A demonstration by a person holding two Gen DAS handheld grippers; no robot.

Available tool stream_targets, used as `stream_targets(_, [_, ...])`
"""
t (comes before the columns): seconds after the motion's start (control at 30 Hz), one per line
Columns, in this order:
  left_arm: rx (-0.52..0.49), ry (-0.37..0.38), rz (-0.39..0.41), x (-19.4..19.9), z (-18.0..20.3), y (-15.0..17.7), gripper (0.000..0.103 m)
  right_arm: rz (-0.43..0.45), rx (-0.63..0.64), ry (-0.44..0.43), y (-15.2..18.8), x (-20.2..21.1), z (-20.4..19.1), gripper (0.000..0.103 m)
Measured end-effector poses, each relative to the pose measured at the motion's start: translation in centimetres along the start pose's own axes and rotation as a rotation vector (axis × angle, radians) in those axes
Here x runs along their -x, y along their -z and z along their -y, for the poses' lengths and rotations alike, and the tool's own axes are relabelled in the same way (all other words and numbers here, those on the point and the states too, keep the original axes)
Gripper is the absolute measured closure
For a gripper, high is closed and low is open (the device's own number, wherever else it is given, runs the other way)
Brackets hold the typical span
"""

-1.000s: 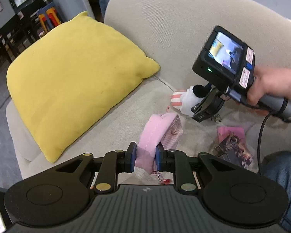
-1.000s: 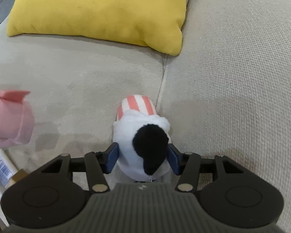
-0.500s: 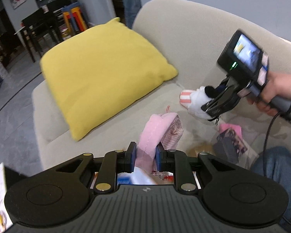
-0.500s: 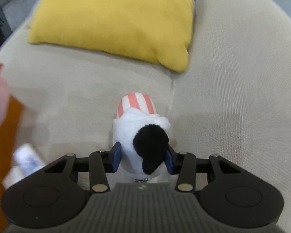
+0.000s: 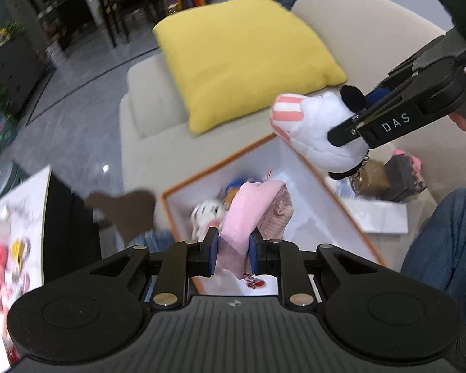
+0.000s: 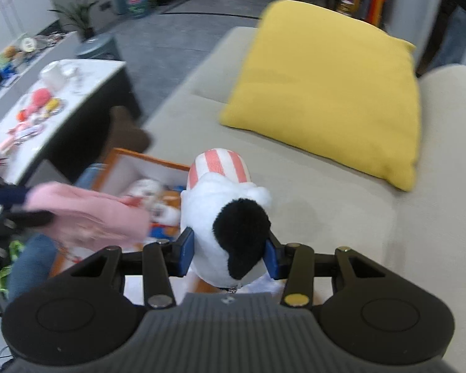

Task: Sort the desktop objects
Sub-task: 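Carry the pink pouch and striped-hat plush into the box and release them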

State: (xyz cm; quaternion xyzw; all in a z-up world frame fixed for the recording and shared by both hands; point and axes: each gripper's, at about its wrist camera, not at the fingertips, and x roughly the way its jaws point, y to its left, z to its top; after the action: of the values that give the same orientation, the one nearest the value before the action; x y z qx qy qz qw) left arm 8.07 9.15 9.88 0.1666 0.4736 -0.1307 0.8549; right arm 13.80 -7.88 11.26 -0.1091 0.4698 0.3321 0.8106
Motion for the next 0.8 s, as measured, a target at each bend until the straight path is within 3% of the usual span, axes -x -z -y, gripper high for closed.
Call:
stream_targets(0.17, [0.109, 0.021, -0.068, -1.8, -2.1, 3.0, 0.081, -0.047, -0.033, 0.001, -0.3, -3.2, -4.5, 0.056])
stream_targets(0.33, [0.2, 0.031, -0.108, -3.6, -3.4, 5.8, 0.081, -0.119, -0.07, 0.161, -0.1, -7.6, -5.9, 0.056])
stream_targets(0.57, [0.21, 0.022, -0.144, -5.0, -3.3, 7.0, 0.08, -0.2, -0.134, 0.297, -0.6, -12.1, -5.8, 0.055])
stream_targets(0.8, [0.22, 0.023, -0.137, -5.5, -2.9, 7.2, 0.08, -0.294, -0.194, 0.351, -0.3, -15.8, -5.6, 0.054])
